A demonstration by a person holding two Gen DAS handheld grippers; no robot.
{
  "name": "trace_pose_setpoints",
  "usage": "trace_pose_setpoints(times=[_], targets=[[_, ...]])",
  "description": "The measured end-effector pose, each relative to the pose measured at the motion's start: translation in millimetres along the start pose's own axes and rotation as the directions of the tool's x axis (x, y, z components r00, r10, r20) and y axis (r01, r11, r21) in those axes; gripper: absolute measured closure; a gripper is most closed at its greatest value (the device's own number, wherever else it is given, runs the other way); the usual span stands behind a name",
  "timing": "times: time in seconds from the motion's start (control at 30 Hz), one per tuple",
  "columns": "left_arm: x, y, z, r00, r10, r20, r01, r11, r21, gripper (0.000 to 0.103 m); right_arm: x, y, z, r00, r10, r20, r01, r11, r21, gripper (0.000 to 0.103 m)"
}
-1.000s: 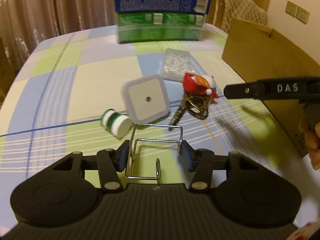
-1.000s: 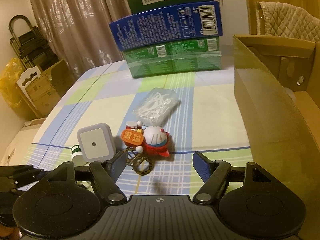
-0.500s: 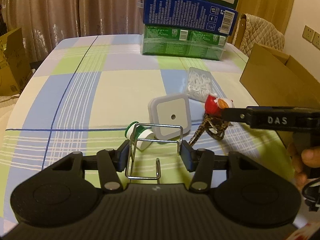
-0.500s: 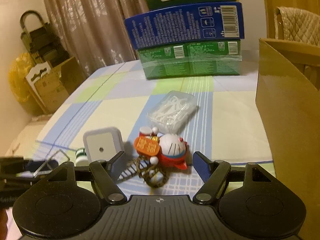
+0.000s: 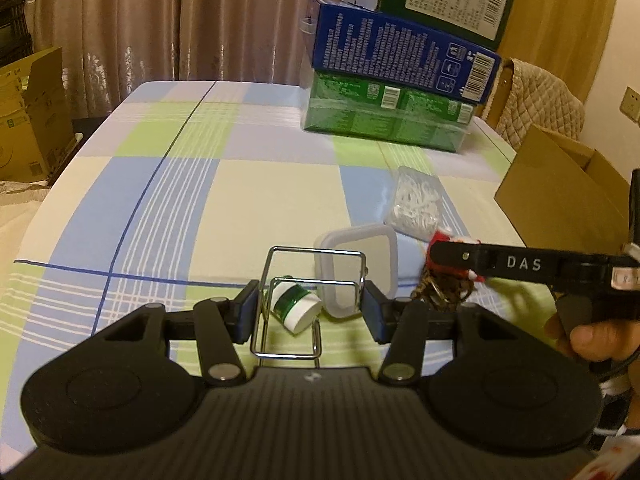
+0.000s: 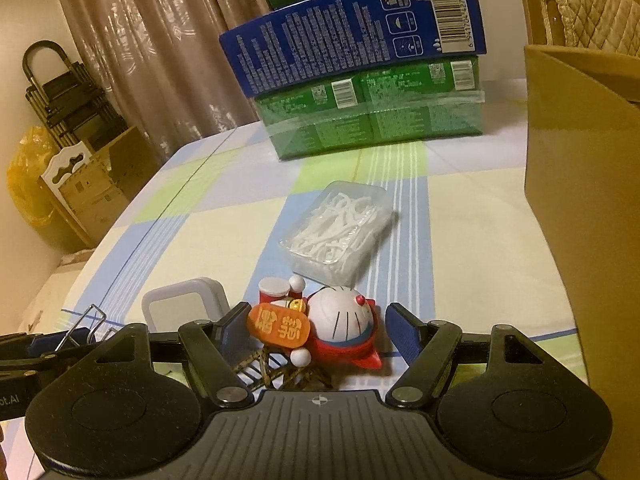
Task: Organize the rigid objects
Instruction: 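Lift the wire rack with the left tool while the right tool grasps the Doraemon figure, then carry the wire rack and Doraemon figure with both tools over the cardboard box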
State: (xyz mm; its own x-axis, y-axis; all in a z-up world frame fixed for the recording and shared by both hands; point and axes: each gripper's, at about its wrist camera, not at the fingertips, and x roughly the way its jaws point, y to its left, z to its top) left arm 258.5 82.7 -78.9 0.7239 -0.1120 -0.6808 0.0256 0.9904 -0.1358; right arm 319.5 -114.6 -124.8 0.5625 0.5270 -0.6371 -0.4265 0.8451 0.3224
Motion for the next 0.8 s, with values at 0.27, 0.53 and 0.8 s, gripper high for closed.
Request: trace_pose_setpoints(times=[0.27,0.53,0.8], targets=[[5,-6,3,1.0,-0.003,0.003,0.003,1.0,0.01,0.056,8,-1,-2,1.0,0.015,0.001,-0.015,1.0,0.003,0.036],[6,-7,3,1.0,-0.002,0.001,0.002,1.0,0.01,0.056,-4,12,1,1.0,-0.011,0.016,0.011,0.998,-0.054,0.038],[-4,-11,1,1.0,-0.016,0.005,0.016,1.0,0.012,0.055,-39,27,7,0.996,-0.037,0.087,0.046,0.994,-0.102,0.039]])
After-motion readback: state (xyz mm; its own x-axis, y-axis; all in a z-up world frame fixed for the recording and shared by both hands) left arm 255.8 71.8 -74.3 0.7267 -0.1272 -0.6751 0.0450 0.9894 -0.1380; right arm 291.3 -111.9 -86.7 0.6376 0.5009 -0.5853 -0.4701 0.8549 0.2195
